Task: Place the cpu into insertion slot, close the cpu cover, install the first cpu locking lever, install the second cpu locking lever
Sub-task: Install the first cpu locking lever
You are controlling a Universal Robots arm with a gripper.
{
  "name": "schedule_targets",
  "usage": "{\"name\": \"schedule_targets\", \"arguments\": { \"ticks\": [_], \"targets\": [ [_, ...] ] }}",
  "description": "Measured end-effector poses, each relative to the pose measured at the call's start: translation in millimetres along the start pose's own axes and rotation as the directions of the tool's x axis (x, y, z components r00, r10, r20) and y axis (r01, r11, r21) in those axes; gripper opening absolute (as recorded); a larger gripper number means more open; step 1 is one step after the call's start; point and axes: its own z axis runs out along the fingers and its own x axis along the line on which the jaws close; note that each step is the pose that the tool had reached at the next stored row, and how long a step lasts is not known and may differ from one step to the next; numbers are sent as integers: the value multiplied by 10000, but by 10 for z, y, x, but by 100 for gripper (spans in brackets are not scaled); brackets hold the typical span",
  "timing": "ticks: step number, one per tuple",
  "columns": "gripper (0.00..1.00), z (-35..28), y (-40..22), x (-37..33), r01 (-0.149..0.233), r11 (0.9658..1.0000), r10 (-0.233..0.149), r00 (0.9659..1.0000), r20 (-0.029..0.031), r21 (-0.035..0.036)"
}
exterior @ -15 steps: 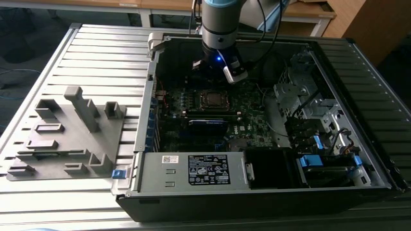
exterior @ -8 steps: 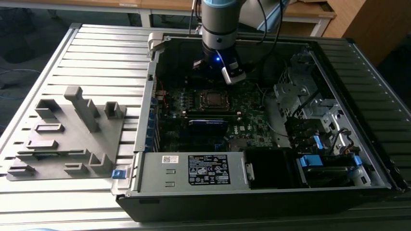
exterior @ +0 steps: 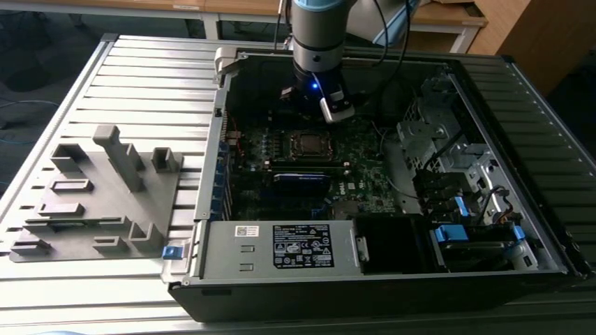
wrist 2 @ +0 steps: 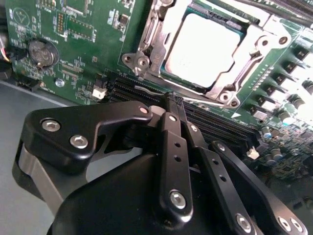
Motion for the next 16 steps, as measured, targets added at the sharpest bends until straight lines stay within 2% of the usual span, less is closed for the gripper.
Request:
{"name": "schedule_targets", "arguments": {
  "ticks": [2, 16],
  "targets": [
    [11, 0, 0, -1, -144, 9999, 144, 9999, 27, 13],
    [11, 6, 32, 6, -173, 9998, 173, 9998, 43, 41]
  ]
}}
